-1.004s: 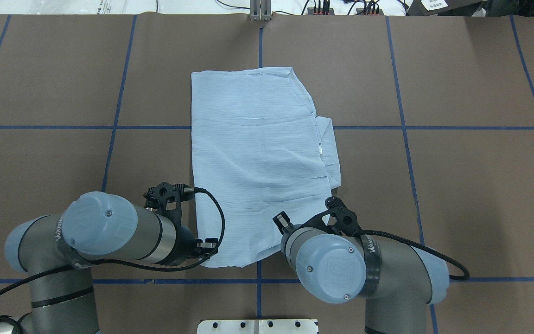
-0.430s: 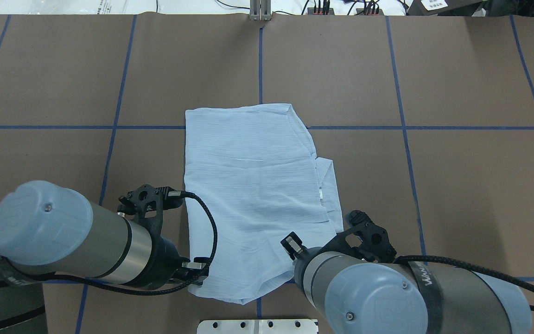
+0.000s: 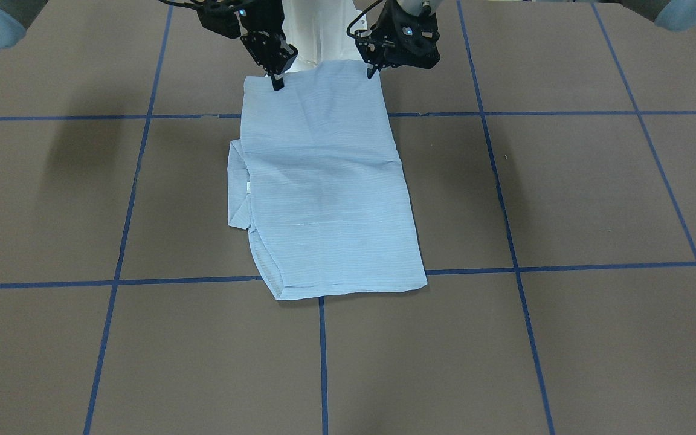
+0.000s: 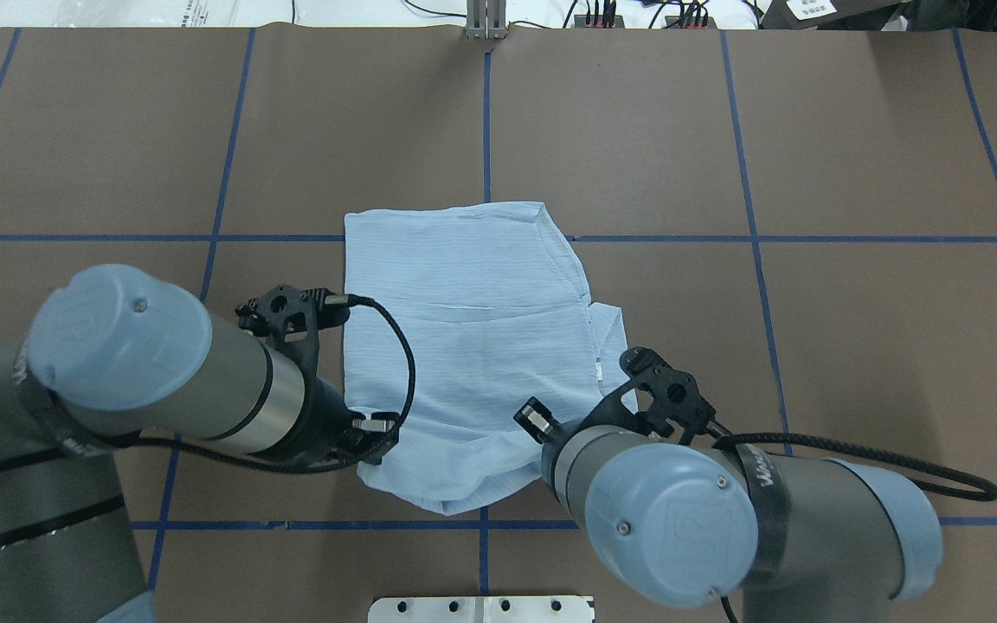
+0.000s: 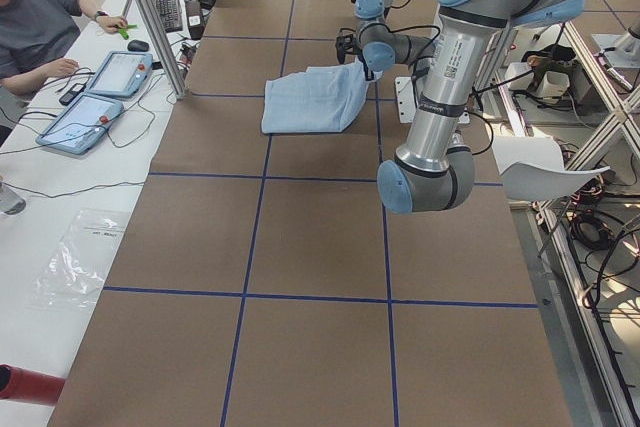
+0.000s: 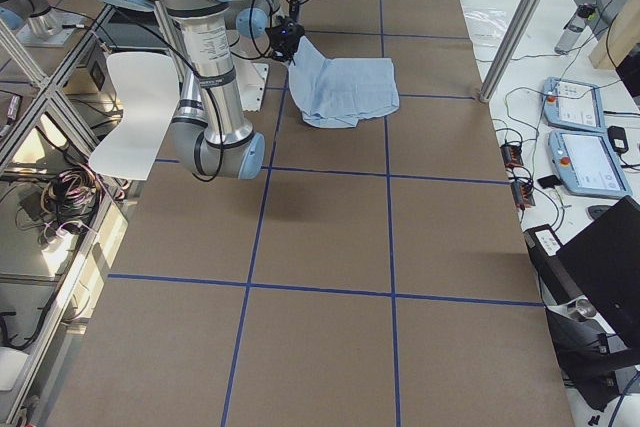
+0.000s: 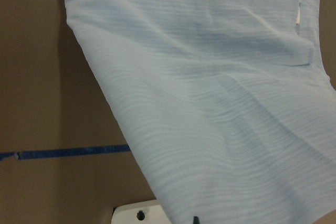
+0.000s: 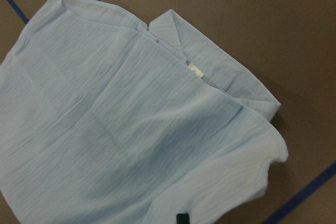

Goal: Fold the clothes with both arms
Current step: 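Lift the near edge with both grippers and fold it toward the far edge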

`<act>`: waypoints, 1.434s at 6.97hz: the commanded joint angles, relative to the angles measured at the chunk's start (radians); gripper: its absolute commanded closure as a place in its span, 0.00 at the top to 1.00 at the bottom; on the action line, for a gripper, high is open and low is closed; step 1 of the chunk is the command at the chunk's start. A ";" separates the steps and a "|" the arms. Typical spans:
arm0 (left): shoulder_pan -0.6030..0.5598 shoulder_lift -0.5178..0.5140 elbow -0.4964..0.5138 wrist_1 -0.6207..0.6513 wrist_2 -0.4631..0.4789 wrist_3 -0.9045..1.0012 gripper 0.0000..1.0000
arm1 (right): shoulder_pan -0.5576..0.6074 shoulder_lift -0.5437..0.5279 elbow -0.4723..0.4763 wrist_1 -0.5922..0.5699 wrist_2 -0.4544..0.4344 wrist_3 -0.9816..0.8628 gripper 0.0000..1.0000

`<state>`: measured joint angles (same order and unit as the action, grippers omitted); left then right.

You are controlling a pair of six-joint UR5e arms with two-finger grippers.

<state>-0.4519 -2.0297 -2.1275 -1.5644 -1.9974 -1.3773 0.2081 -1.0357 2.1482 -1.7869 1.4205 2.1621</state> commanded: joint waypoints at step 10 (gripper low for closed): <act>-0.267 -0.231 0.653 -0.279 0.094 0.247 0.00 | 0.320 0.305 -0.743 0.388 0.046 -0.306 0.00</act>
<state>-0.7112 -2.2597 -1.5217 -1.8091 -1.9053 -1.1507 0.5245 -0.7533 1.4497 -1.4014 1.4649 1.8618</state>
